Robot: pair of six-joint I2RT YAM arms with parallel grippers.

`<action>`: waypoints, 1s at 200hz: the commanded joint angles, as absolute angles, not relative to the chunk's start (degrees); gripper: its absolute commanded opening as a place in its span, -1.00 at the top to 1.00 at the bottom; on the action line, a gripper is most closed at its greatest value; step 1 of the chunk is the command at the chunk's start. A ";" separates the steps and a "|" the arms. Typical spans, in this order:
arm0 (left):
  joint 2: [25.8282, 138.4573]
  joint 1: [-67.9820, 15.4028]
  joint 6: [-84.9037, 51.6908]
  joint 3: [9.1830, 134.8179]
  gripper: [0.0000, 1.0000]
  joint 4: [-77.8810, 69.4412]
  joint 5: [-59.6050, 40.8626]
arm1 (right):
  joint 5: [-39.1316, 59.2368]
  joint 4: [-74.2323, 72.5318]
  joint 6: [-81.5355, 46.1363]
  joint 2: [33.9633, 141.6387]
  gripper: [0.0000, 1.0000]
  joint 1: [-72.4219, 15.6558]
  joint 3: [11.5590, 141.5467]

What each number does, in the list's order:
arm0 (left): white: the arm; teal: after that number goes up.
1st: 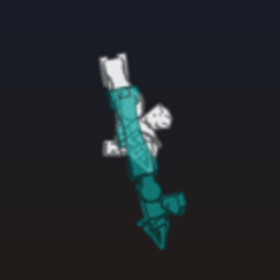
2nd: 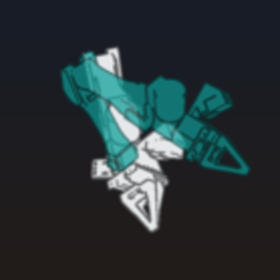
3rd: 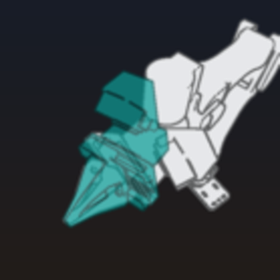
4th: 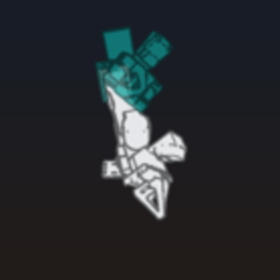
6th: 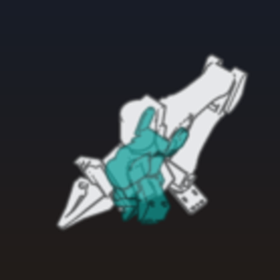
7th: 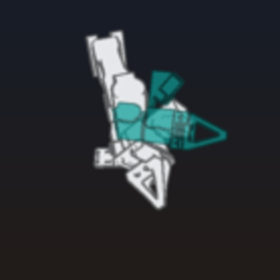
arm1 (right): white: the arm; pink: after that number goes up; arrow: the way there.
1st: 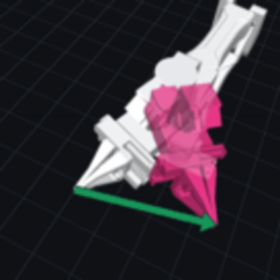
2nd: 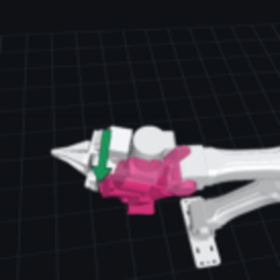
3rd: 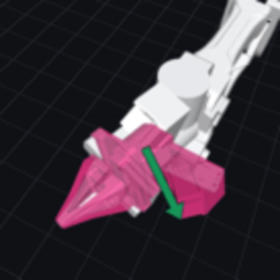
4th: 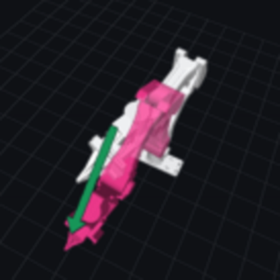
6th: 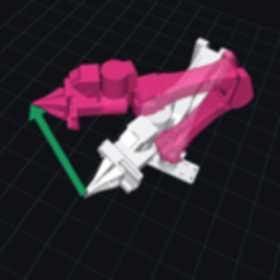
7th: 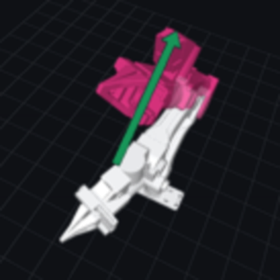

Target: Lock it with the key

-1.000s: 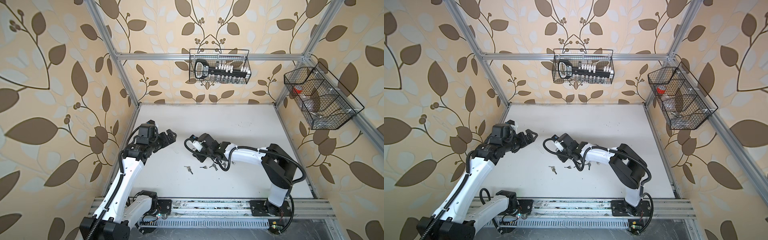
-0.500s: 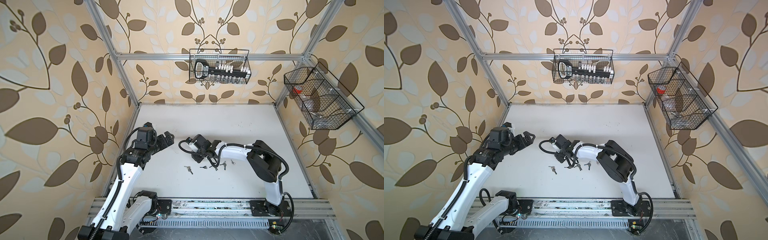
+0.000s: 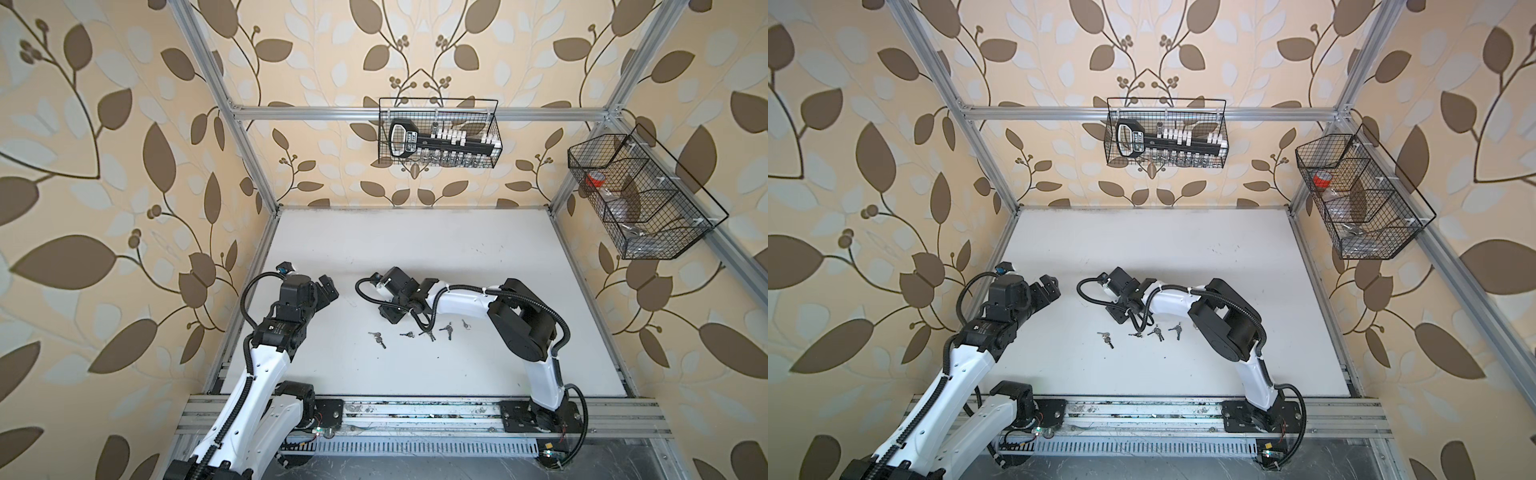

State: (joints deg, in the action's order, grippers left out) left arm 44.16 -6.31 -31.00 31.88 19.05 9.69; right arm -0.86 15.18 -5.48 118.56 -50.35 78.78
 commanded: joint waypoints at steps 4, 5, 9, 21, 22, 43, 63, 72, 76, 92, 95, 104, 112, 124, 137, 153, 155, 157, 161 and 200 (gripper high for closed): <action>41.36 -6.20 -25.07 27.82 -0.98 7.87 18.16 | -1.07 10.83 -6.09 111.01 -0.23 -49.17 73.84; 41.24 -6.18 -24.71 27.53 -0.98 7.49 18.26 | -1.24 10.38 -6.12 110.48 -0.24 -49.10 73.40; 40.77 -6.17 -23.35 26.29 -0.98 5.73 18.40 | -2.08 8.74 -6.40 108.25 -0.26 -48.90 71.50; 39.72 -6.20 -19.11 22.83 -0.98 0.38 19.39 | -5.34 3.32 -7.37 101.36 -0.33 -47.73 65.35; 39.68 -6.18 -18.83 22.54 -0.98 0.06 19.50 | -5.70 2.85 -7.51 101.36 -0.33 -47.64 65.06; 40.88 -6.25 -13.68 18.38 -0.98 -9.50 19.88 | -13.10 -9.28 -9.57 88.57 -0.47 -44.02 52.19; 46.26 -6.26 -8.62 17.08 -0.98 -17.46 20.43 | -20.12 -18.47 -9.44 78.09 -0.75 -39.21 41.07; 49.36 -6.27 -6.86 17.33 -0.98 -20.02 20.03 | -25.23 -20.77 -7.84 74.70 -0.78 -36.63 37.79; 50.67 -6.28 -6.34 17.44 -0.98 -21.03 19.76 | -27.94 -21.97 -7.16 73.56 -0.81 -35.81 36.28; 55.33 -6.16 -4.91 16.84 -0.98 -26.02 18.13 | -32.96 -23.07 -0.76 70.94 -0.95 -31.67 32.18; 56.04 -6.18 -4.81 16.62 -0.98 -27.09 17.85 | -33.33 -22.95 0.31 70.67 -0.96 -30.90 31.58; 58.60 -6.16 -4.38 15.67 -0.98 -31.14 16.85 | -34.70 -22.40 1.73 69.88 -0.98 -28.23 29.80; 60.96 -6.17 -3.16 14.40 -0.98 -35.64 15.25 | -34.44 -22.95 2.61 69.25 -0.97 -25.45 27.95; 65.15 -6.09 -1.28 13.60 -0.98 -40.63 13.99 | -31.72 -26.86 3.51 68.82 -0.97 -20.96 23.91; 70.25 -5.82 -0.57 14.65 -0.98 -42.82 12.92 | -27.83 -31.90 2.95 68.24 -0.97 -16.63 20.01; 75.26 -5.31 0.38 15.70 -0.98 -46.09 11.10 | -19.99 -40.99 0.93 68.04 -0.98 -12.41 15.58; 75.75 -5.15 0.25 15.90 -0.98 -46.19 11.01 | -19.17 -42.22 0.72 68.14 -0.98 -11.80 15.10; 76.35 -4.87 0.15 16.02 -0.98 -46.40 10.82 | -17.71 -43.69 0.53 68.30 -0.98 -11.23 14.59; 77.36 -4.31 -0.08 16.28 -0.98 -46.82 10.04 | -15.57 -46.25 0.24 68.73 -0.98 -9.98 13.57; 85.96 -0.20 -2.29 20.71 -0.98 -45.72 5.01 | -8.32 -58.40 0.30 75.27 -0.98 -4.67 11.73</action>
State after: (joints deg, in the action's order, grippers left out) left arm 82.74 -1.67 -1.98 16.84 -41.08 8.86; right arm -16.71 -45.89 0.21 73.06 -6.33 11.88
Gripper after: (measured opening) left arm 0.989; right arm 0.989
